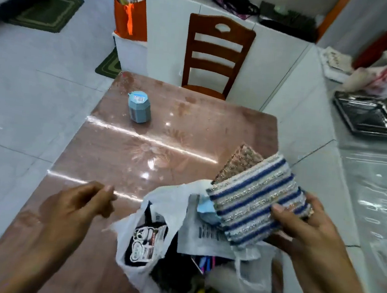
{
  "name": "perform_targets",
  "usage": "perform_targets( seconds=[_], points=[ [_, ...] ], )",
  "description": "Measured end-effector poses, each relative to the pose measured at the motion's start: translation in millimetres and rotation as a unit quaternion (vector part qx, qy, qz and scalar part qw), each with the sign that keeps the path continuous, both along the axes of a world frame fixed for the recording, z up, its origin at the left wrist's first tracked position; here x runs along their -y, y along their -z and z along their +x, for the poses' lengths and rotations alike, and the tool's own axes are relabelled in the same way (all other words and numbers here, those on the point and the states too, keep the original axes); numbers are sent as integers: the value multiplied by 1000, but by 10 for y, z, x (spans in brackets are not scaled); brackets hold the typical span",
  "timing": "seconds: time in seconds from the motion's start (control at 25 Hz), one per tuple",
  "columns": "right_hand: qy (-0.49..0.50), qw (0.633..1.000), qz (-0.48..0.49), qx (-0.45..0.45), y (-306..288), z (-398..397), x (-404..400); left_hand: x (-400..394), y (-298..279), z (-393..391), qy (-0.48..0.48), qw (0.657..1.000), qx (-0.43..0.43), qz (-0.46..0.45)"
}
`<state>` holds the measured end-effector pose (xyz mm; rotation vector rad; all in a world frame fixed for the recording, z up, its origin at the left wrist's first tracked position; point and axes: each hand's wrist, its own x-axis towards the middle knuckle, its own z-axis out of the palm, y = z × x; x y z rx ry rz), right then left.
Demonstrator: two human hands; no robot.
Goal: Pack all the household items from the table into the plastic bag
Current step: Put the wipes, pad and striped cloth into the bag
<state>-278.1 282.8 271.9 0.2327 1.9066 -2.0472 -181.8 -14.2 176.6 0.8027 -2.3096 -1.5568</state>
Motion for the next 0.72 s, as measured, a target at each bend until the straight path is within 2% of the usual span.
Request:
perform_targets(
  seconds=[0.08, 0.16, 0.24, 0.28, 0.32, 0.36, 0.4, 0.48, 0.52, 0.6, 0.68, 0.72],
  points=[
    [23, 996, -66, 56, 237, 306, 2, -491, -286, 479, 61, 989, 5, -137],
    [33, 995, -70, 58, 446, 491, 169, -780, -194, 617, 140, 947, 91, -276],
    [42, 995, -70, 58, 628, 630, 294, -882, -102, 517, 122, 944, 71, -298],
    [46, 992, -89, 75, 718, 680, 311, -913, -169, 443, 94, 968, 45, -227],
    [44, 990, -96, 91, 817, 724, 301, -947, -253, 360, 65, 992, 12, -109],
    [36, 992, -76, 93, 916, 770, 269, -976, -360, 278, 40, 999, -14, 20],
    [19, 997, -30, 72, 981, 806, 211, -1015, -500, 201, 25, 991, -22, 126],
    [-52, 992, 110, -36, 1035, 791, -34, -1089, -662, 57, -5, 972, -24, 233],
    [-93, 968, 202, -116, 1011, 761, -191, -1120, -716, -5, -19, 966, -26, 255],
    [-192, 885, 340, -255, 1019, 717, -480, -1166, -727, -93, -26, 959, -34, 280],
    [-297, 792, 428, -318, 1078, 816, -547, -1170, -698, -89, -15, 956, -30, 291],
    [-319, 743, 470, -353, 1177, 916, -478, -1179, -691, -53, -4, 957, -25, 289]
  ],
)
